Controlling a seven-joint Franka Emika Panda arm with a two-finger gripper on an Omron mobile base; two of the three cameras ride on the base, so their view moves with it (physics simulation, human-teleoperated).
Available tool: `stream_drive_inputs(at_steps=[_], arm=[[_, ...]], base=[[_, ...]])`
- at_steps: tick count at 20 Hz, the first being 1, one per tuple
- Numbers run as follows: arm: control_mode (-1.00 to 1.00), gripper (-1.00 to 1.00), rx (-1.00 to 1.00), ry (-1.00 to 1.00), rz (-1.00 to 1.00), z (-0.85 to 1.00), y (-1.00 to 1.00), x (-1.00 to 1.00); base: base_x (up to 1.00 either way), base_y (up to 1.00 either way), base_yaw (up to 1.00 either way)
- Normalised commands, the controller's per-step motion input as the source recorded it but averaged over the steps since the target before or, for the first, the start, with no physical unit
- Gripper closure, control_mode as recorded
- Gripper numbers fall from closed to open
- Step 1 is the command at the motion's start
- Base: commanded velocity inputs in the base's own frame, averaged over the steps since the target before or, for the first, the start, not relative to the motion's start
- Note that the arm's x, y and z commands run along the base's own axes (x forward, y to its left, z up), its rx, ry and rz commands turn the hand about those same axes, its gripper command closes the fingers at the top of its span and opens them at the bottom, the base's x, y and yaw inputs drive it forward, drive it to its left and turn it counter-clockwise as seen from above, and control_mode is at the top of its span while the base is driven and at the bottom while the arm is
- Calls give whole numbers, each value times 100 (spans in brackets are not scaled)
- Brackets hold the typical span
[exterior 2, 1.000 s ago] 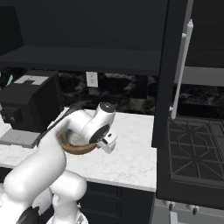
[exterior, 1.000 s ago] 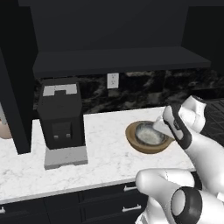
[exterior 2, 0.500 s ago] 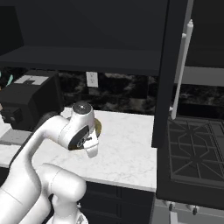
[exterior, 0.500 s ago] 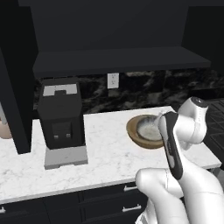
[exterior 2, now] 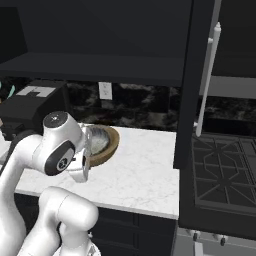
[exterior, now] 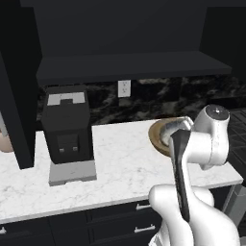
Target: Pick up the bowls on the counter and stack them on top of one another in the open cabinet. Place the smaller bowl on top of the larger bowl.
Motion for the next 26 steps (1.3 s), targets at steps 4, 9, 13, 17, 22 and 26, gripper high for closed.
stream_drive_inputs(at_steps=[4,9,13,17,22,26], arm=[[-100,100,0,-9,-29,92,3,-53],[-100,100,0,-3,-6,100,2,-40],[-100,100,0,-5,0,100,0,-32],[-100,100,0,-2,0,97,0,-21],[-100,100,0,-20,0,82,2,-4],[-100,100,0,-33,0,49,16,1]], base=[[0,0,0],[0,0,0],[0,0,0],[0,0,0],[0,0,0],[0,0,0]])
